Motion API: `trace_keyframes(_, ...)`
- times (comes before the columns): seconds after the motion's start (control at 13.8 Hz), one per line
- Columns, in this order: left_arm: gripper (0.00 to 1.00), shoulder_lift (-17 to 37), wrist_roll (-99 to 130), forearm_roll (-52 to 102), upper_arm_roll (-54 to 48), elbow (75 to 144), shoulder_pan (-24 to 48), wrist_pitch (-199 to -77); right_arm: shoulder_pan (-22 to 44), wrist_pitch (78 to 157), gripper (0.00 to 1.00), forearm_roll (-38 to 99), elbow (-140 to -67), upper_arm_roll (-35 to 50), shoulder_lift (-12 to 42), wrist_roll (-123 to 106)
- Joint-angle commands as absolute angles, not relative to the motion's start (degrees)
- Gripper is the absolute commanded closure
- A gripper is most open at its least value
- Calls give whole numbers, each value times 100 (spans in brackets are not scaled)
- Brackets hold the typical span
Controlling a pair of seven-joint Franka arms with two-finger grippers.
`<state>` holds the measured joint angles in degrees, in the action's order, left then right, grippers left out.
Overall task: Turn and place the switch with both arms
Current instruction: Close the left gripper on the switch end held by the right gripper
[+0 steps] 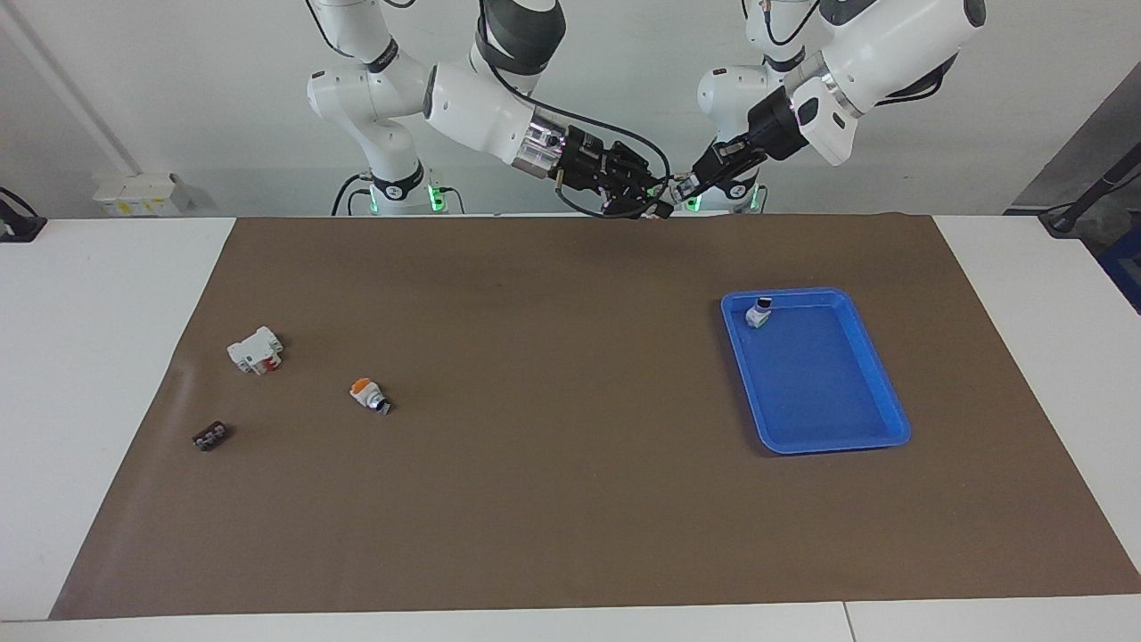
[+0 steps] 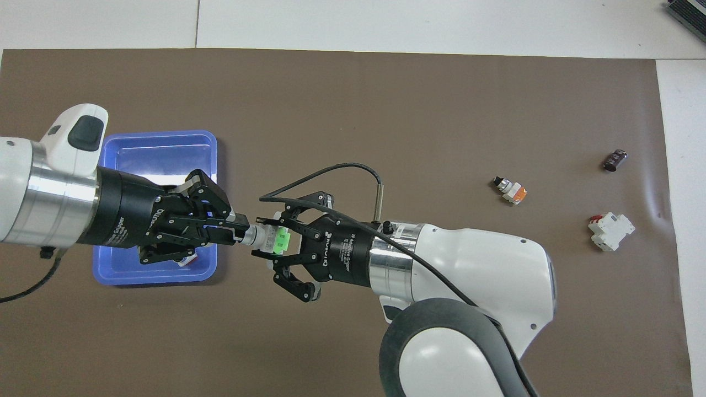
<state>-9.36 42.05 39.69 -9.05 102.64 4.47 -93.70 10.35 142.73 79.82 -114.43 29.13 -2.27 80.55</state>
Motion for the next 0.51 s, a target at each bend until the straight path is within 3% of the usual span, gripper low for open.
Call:
trace_keyframes(0.0, 70, -1116, 4069, 4034, -809, 10441, 413, -9238, 1020, 14265, 100, 8016, -11364, 2918, -185, 8112)
trace_keyframes(0.43, 75, -1116, 3981, 4043, -800, 10459, 413, -9246, 1020, 14273, 100, 8016, -11364, 2918, -185, 8112)
